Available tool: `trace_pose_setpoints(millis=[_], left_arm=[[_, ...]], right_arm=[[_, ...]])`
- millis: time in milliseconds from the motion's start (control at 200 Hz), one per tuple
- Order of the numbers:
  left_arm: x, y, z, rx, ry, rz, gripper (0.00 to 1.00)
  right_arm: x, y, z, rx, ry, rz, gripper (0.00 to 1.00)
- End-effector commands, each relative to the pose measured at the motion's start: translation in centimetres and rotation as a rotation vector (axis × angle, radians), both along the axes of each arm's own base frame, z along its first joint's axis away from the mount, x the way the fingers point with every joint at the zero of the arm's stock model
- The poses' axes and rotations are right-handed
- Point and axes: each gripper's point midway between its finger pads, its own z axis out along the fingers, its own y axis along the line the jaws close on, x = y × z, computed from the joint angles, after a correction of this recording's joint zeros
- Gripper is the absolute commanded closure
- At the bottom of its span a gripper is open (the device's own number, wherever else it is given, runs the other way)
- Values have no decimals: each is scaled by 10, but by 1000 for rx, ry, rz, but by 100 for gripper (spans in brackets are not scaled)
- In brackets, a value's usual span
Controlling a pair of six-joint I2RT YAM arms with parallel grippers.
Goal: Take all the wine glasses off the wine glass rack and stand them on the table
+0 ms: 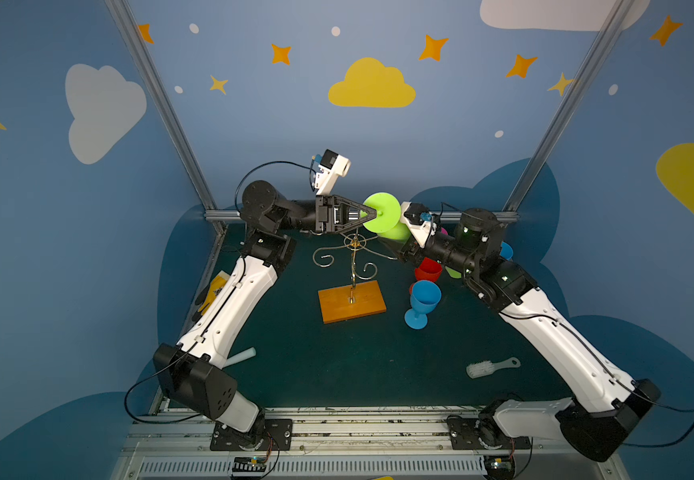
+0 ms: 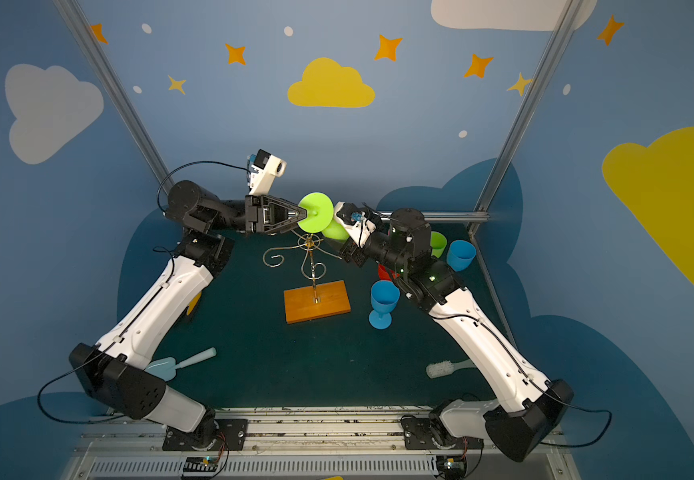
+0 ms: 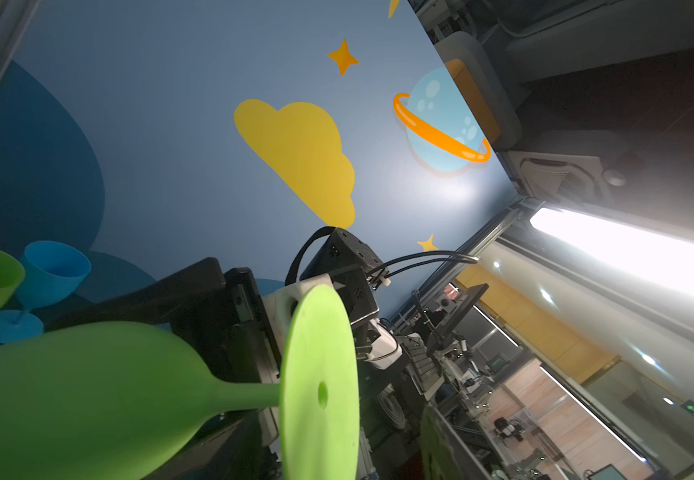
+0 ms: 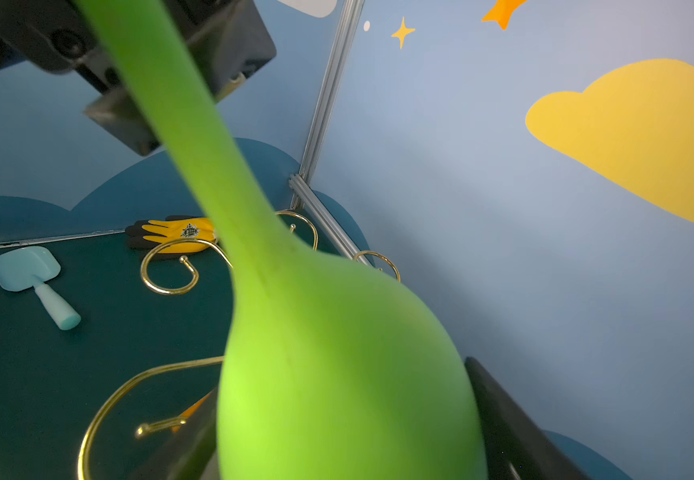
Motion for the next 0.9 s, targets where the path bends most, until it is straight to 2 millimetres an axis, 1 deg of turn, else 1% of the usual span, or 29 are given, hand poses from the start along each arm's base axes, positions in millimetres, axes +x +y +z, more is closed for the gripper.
trace_pose_setpoints(millis=[0, 90, 125, 145, 150, 165, 175, 180, 185, 190, 200, 205, 260, 325, 395, 486, 616, 671, 831, 896], left_arm=[[1, 12, 1, 4, -136, 145, 35], [16, 21, -12, 47, -241, 344, 36], [18, 24, -17, 77, -321, 413, 37], [20, 27, -16, 89, -377, 464, 37], [19, 27, -19, 94, -387, 463, 38], [21, 30, -17, 101, -433, 506, 38], [21, 30, -21, 110, -452, 517, 38], [25, 31, -22, 115, -463, 537, 38], [22, 32, -19, 111, -486, 546, 38], [21, 31, -22, 117, -494, 544, 38], [23, 33, -20, 118, -532, 576, 38], [22, 32, -24, 125, -540, 574, 38], [19, 35, -24, 130, -719, 660, 38], [11, 36, -24, 114, -912, 712, 38], [7, 38, -19, 110, -1049, 777, 38], [4, 37, -15, 134, -1164, 791, 40], [-2, 26, -15, 141, -1334, 776, 41], [-3, 22, -15, 141, -1368, 763, 41], [-7, 6, -24, 145, -1437, 690, 42], [-7, 3, -25, 145, -1454, 683, 42]], right_arm=[[-21, -24, 18, 48, 117, -66, 57], [-32, -39, 17, 52, 206, -109, 59], [-37, -43, 16, 54, 241, -118, 59], [-40, -45, 15, 54, 262, -121, 59], [-41, -45, 15, 53, 265, -121, 59], [-43, -46, 14, 51, 282, -122, 60], [-44, -47, 14, 50, 289, -121, 60], [-45, -48, 14, 49, 295, -122, 60], [-46, -48, 14, 48, 301, -122, 60], [-46, -48, 13, 47, 306, -121, 60], [-48, -48, 13, 46, 318, -120, 61], [-49, -49, 13, 46, 323, -120, 61], [-55, -50, 9, 35, 377, -113, 63], [-62, -49, 7, 26, 421, -96, 66], [-65, -48, 5, 25, 448, -90, 66], [-68, -45, 1, 20, 481, -89, 68], [-70, -38, -11, -21, 527, -84, 69], [-70, -35, -15, -34, 541, -81, 69], [-74, -23, -22, -64, 570, -55, 70], [-76, -18, -26, -81, 583, -44, 71]])
